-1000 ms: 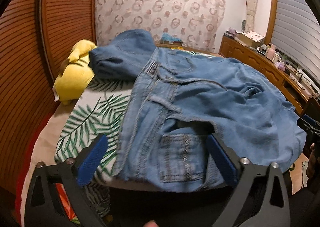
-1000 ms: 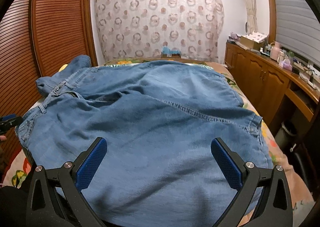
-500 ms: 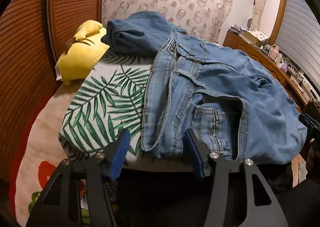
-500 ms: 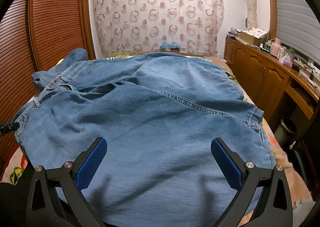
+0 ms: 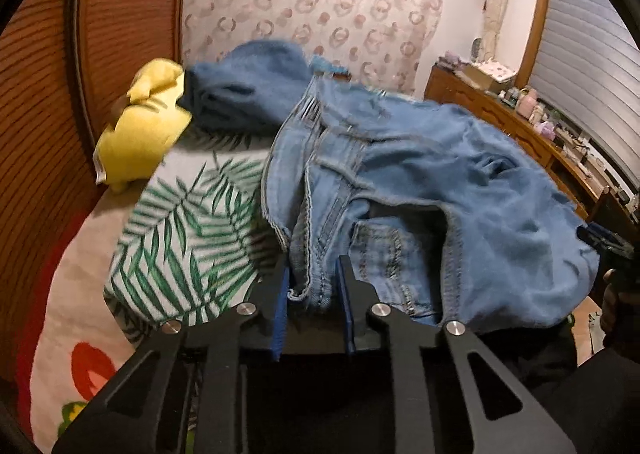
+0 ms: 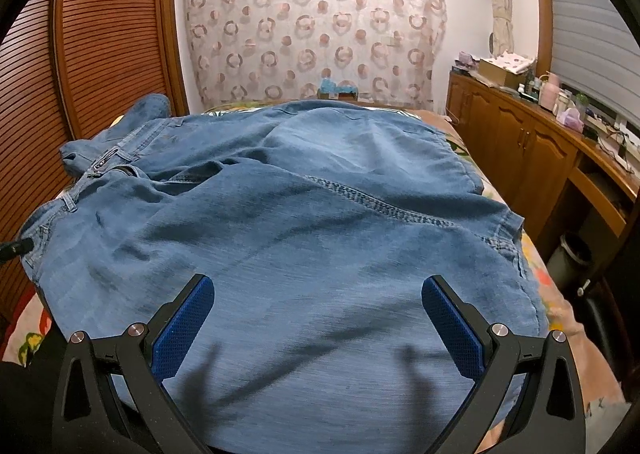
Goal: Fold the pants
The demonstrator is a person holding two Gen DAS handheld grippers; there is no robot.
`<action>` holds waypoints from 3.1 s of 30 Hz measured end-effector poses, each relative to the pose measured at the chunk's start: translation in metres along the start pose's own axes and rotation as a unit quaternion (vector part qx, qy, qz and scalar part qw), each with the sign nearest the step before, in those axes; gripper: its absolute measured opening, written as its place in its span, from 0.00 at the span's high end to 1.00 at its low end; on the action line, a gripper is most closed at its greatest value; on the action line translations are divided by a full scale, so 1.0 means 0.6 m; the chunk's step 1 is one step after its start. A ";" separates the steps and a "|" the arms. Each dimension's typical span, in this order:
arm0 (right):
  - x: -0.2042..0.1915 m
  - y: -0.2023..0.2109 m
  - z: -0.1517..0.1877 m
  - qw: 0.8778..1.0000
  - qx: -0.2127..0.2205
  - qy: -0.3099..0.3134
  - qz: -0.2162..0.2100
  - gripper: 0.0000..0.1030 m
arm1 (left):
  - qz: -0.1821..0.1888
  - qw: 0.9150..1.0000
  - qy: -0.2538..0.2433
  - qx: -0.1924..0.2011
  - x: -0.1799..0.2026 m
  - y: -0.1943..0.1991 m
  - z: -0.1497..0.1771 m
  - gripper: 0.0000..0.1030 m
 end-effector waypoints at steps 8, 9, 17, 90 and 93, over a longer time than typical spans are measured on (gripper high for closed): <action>0.013 0.001 0.002 1.000 -0.003 -0.008 0.002 0.00 | 0.022 0.998 -0.035 0.036 0.043 0.022 -0.059 0.81; 0.016 0.001 0.000 1.000 -0.004 -0.009 0.002 0.00 | 0.023 0.998 -0.039 0.038 0.046 0.020 -0.065 0.81; 0.024 0.012 -0.013 1.000 0.003 -0.013 0.002 0.00 | 0.049 0.992 -0.084 0.078 0.099 0.003 -0.156 0.84; 0.023 -0.058 -0.237 0.992 0.049 0.106 -0.044 0.99 | 0.026 0.991 -0.041 0.128 0.027 -0.144 -0.389 0.85; 0.016 -0.077 -0.254 0.992 0.057 0.106 -0.040 0.99 | 0.026 0.991 -0.036 0.124 0.019 -0.161 -0.407 0.85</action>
Point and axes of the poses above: each gripper's, at about its wrist camera, not at the fingertips, and y roughly against the way its jaws point, x to its right, z to its underside, the point moved 1 cm from there along -y, roughly the way its jaws point, and after that the axes turned 12 degrees about z, right-handed, at the moved point
